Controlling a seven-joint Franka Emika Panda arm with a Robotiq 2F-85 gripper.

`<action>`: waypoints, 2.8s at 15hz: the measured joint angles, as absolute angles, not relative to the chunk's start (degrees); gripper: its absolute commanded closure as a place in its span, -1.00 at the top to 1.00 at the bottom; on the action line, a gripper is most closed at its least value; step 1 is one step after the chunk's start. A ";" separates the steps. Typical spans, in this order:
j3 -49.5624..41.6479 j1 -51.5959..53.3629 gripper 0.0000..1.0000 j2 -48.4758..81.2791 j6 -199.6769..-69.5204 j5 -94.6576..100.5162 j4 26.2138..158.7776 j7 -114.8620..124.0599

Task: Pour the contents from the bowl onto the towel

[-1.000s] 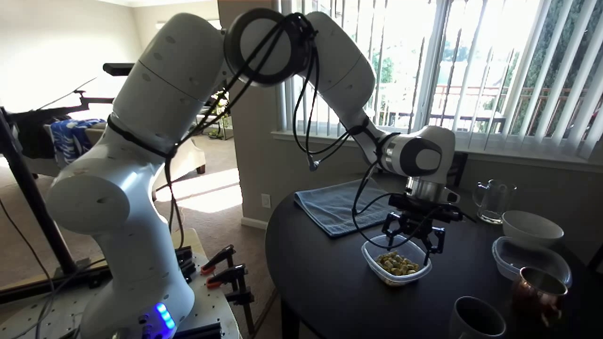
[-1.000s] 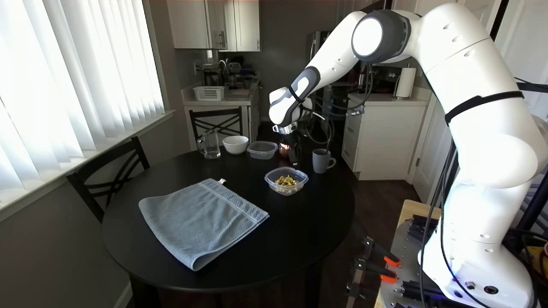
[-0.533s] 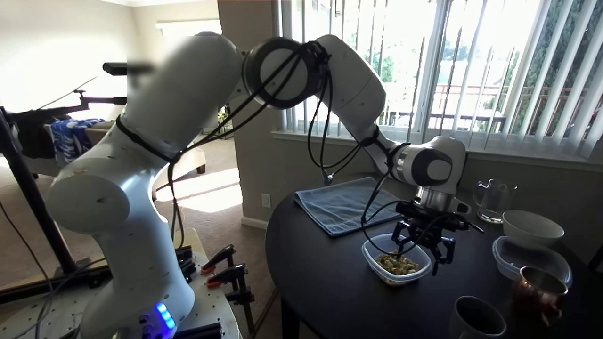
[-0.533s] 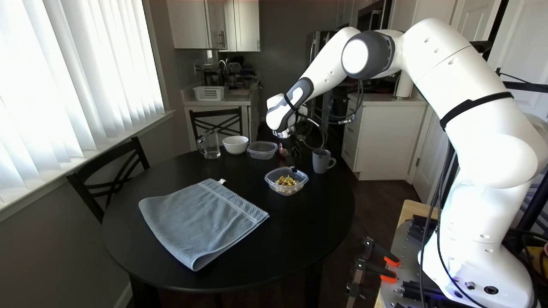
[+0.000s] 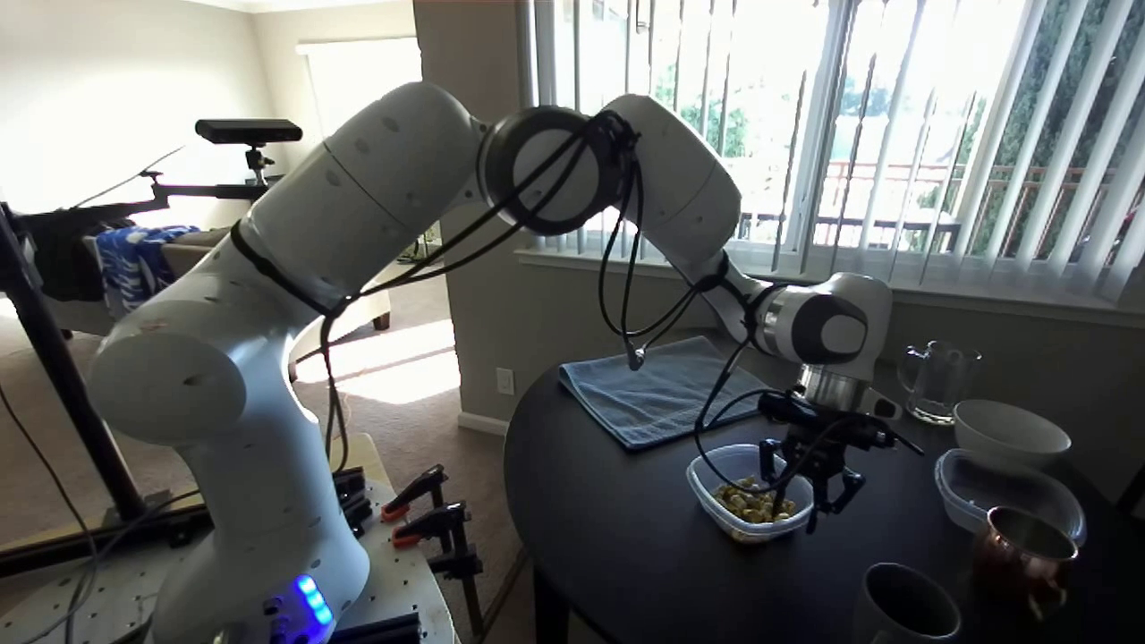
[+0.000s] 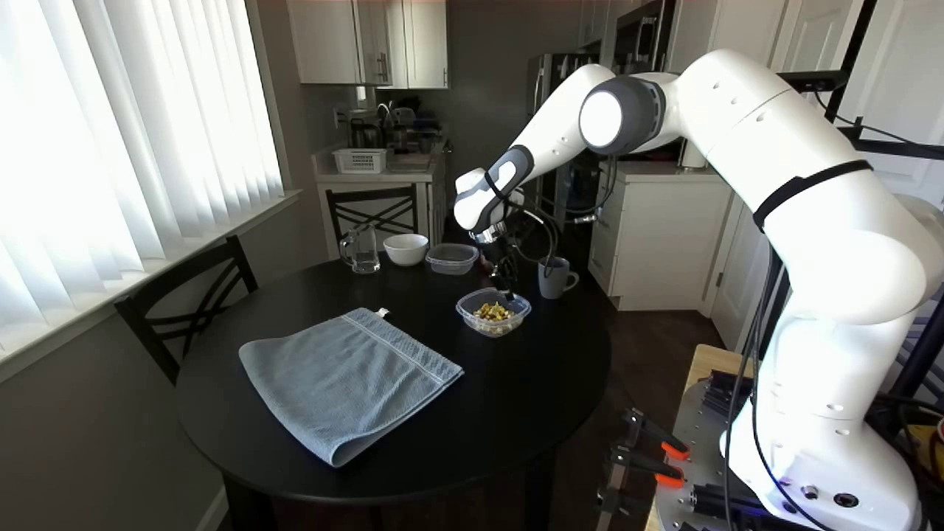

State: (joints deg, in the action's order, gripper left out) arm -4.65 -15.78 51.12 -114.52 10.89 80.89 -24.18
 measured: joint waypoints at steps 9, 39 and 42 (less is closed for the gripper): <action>-4.83 -15.91 -0.87 54.42 -111.14 10.89 75.78 -24.17; -0.89 -8.09 -0.88 40.41 -95.42 10.71 73.55 -23.04; -0.58 -3.52 -0.88 38.25 -95.97 10.72 73.56 -13.81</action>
State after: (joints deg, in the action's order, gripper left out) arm -0.58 -3.52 38.25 -95.97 10.72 73.56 -13.81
